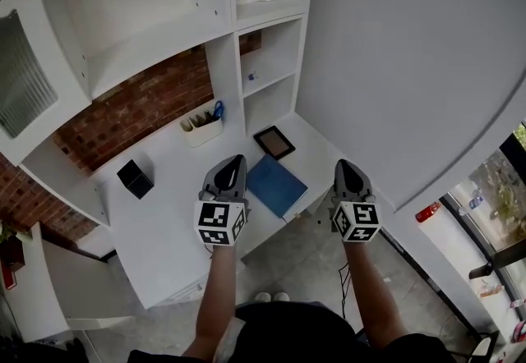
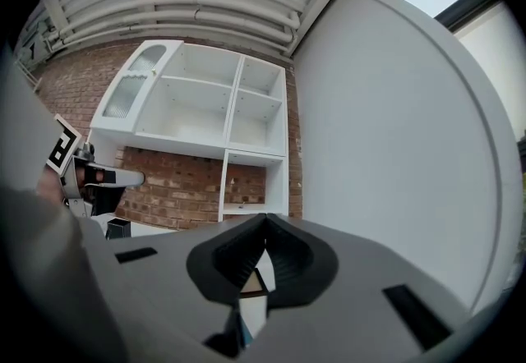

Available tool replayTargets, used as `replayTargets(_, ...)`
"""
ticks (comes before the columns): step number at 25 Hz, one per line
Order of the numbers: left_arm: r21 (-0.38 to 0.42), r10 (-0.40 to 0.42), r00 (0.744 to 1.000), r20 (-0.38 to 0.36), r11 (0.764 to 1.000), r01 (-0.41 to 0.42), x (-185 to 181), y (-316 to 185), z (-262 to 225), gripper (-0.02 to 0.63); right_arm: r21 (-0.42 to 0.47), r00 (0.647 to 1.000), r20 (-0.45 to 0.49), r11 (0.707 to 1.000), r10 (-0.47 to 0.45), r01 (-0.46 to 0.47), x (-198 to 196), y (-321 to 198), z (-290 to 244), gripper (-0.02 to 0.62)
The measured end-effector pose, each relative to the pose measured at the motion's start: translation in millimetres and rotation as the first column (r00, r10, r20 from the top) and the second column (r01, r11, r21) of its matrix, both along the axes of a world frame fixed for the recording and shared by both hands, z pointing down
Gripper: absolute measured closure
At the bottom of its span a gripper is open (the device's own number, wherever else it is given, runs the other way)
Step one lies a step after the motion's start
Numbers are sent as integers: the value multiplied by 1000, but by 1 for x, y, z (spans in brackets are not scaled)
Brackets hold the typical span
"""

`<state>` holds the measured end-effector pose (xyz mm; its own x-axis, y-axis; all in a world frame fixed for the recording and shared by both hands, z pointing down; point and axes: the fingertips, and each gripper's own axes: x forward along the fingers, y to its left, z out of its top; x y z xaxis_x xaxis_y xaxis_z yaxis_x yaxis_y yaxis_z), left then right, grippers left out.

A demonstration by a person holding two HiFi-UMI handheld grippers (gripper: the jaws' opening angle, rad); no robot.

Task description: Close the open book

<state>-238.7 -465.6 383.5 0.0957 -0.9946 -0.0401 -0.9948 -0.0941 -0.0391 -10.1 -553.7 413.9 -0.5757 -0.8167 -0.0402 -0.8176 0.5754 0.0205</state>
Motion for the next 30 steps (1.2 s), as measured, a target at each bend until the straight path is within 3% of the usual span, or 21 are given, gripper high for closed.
replayTargets(30,-1,8,1000,11,1000,-8,15,13,-3,597,-40,999,-14,999,37,-37,23,17,10,598)
